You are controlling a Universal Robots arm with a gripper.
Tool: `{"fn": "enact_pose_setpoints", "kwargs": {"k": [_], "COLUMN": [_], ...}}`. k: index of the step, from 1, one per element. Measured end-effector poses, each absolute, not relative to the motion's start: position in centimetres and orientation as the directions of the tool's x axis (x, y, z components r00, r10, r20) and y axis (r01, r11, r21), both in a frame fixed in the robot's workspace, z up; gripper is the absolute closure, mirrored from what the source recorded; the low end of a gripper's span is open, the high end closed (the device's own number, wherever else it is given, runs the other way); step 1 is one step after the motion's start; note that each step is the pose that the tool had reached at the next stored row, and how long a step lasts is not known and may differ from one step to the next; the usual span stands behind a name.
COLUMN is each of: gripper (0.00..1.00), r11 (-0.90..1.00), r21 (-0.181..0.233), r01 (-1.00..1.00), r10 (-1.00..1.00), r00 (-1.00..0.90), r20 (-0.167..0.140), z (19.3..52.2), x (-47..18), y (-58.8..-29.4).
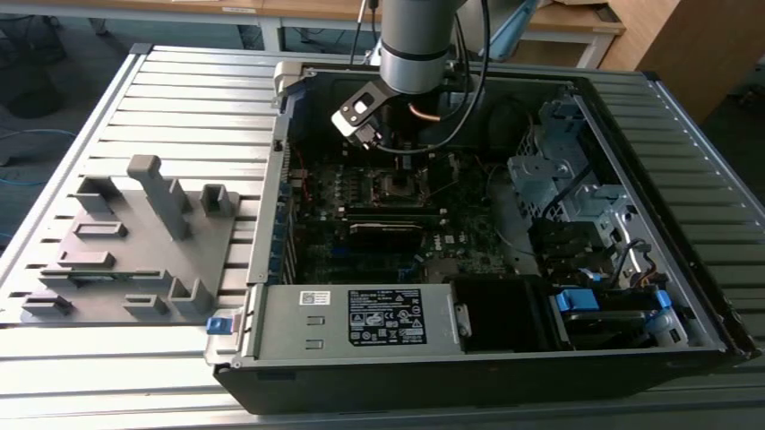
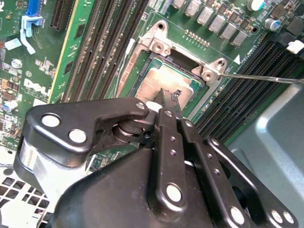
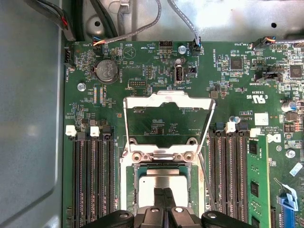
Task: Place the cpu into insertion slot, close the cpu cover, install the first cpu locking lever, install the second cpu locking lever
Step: 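Place the cpu into insertion slot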
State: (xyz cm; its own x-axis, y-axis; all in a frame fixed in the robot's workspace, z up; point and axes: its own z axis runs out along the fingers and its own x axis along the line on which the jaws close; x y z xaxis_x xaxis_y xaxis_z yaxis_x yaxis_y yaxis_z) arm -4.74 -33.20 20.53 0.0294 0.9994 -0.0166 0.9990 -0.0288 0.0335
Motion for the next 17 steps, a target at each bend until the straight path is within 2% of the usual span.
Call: {"fn": "enact_pose_setpoints", "kwargs": {"k": [17], "gripper": [0.90], "r11": [-0.029], "r21": [0.034], "r01": [0.999], "r10": [0.999], "r00": [0.029], "r20": [-0.016], "z": [20.38], "x": [-4.99], "y": [-33.31]}}
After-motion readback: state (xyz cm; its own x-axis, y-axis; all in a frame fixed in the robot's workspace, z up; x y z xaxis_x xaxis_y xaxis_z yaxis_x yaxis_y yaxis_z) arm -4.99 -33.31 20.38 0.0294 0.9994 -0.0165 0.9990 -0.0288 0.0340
